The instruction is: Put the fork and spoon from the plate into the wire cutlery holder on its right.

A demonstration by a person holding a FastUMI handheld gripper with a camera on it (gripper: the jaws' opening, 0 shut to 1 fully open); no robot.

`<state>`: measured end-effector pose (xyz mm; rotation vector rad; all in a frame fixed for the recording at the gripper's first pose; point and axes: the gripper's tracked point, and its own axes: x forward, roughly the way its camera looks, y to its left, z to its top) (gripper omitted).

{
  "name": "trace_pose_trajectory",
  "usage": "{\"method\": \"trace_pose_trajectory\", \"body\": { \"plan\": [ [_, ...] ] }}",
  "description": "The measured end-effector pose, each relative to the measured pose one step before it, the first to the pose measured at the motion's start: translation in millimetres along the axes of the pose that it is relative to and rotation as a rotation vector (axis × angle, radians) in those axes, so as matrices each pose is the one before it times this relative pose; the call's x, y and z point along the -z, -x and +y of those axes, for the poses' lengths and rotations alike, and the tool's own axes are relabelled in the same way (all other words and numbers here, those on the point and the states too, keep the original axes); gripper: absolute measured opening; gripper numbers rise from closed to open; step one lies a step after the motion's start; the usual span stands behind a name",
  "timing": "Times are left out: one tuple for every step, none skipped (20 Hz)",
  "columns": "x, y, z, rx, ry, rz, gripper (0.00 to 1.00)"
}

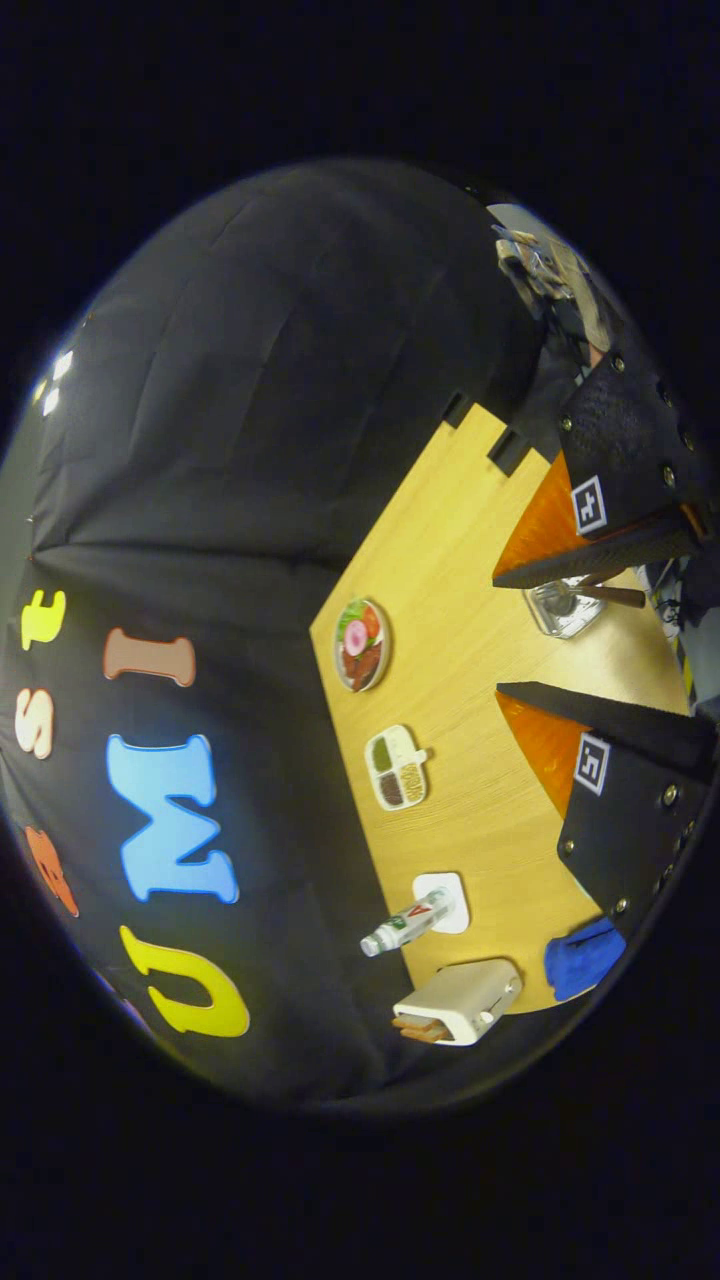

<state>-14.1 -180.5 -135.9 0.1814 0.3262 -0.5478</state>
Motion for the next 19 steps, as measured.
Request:
{"method": "trace_pose_trajectory", "body": {
  "plan": [
    [-14.57, 5.26, -2.56, -0.00295, -0.00177, -0.0543, 0.58],
    [-11.33, 3.64, -4.49, 0.00454, 0.00186, -0.04702, 0.58],
    [-11.41, 3.48, -4.58, 0.01015, 0.00271, -0.03573, 0.58],
    [-10.86, 3.98, -0.48, -0.00178, 0.00269, -0.03899, 0.58],
    [-13.01, 5.32, 1.24, -0.01101, 0.00237, -0.03963, 0.58],
    [-11.31, 3.12, 1.25, -0.01336, 0.00342, -0.04148, 0.58],
    [-14.34, 3.88, 2.29, -0.0136, 0.00601, -0.04707, 0.58],
    [-12.12, 2.0, -1.21, 0.00119, 0.00948, -0.04043, 0.58],
    [-12.28, 3.75, -0.31, 0.0005, 0.01108, -0.03232, 0.57],
    [-10.76, 3.72, 2.5, -0.00895, 0.01126, -0.0295, 0.57],
    [-10.31, 3.69, 2.09, -0.00419, 0.01108, -0.02633, 0.58],
    [-7.54, 1.27, 1.14, -0.00305, 0.00608, -0.01938, 0.57],
    [-7.66, 3.0, 3.35, -0.00997, -0.00075, -0.01877, 0.57],
    [-4.72, 1.43, 3.64, -0.01053, -0.00604, -0.0112, 0.57],
    [-3.49, 1.94, 3.68, -0.01172, -0.00789, -0.00839, 0.57],
    [-1.98, 1.26, 2.5, -0.01134, -0.00647, -0.00178, 0.57],
    [-1.72, 2.01, 2.78, -0.00726, -0.00321, -0.00318, 0.57],
    [-0.59, 1.28, 1.54, -0.00779, -0.00046, 0.00181, 0.57],
    [-0.3, 1.75, 2.56, -0.01011, -0.00203, 0.00123, 0.57]
  ]
}}
